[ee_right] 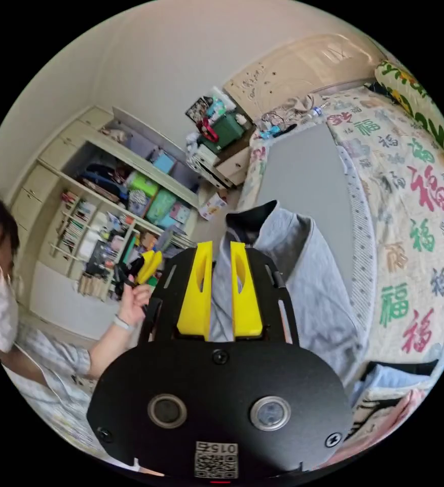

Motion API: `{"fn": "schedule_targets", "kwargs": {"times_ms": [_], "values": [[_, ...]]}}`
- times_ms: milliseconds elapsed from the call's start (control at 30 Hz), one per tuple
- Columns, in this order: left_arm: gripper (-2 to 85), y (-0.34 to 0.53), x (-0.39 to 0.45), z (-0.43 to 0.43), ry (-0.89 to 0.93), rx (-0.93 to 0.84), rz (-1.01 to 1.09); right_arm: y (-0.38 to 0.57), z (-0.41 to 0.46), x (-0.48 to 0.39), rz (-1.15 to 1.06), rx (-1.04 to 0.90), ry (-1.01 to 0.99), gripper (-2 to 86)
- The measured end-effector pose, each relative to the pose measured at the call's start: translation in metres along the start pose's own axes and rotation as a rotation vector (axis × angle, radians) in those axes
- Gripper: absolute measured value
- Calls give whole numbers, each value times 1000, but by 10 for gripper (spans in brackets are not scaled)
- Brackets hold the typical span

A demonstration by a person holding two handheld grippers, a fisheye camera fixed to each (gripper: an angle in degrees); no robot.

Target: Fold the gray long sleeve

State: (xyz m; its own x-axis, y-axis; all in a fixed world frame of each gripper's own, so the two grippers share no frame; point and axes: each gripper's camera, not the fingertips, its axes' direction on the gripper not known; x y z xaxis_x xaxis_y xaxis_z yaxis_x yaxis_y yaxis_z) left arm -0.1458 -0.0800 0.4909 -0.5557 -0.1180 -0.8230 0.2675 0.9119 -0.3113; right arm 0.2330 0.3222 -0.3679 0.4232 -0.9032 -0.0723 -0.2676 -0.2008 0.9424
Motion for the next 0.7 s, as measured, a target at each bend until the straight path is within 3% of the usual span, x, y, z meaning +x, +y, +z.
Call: {"fn": "schedule_targets", "kwargs": {"times_ms": [100,167,267,433,700], "values": [[87,71,-32,-39,-254,-109,-83,89,8,53,117,-179,199,79],[111,148,-78,-79,-459,-209,-270,178,9,106,313,-315,291,84],[121,242,-124,-120,-620,-365,-490,277,13,150,528,-474,389,97],[135,311,-150,-154,-706,-431,-635,339,31,180,688,-524,361,113],[148,298,-158,-137,-707,-488,-599,326,64,199,627,-627,366,106]]}}
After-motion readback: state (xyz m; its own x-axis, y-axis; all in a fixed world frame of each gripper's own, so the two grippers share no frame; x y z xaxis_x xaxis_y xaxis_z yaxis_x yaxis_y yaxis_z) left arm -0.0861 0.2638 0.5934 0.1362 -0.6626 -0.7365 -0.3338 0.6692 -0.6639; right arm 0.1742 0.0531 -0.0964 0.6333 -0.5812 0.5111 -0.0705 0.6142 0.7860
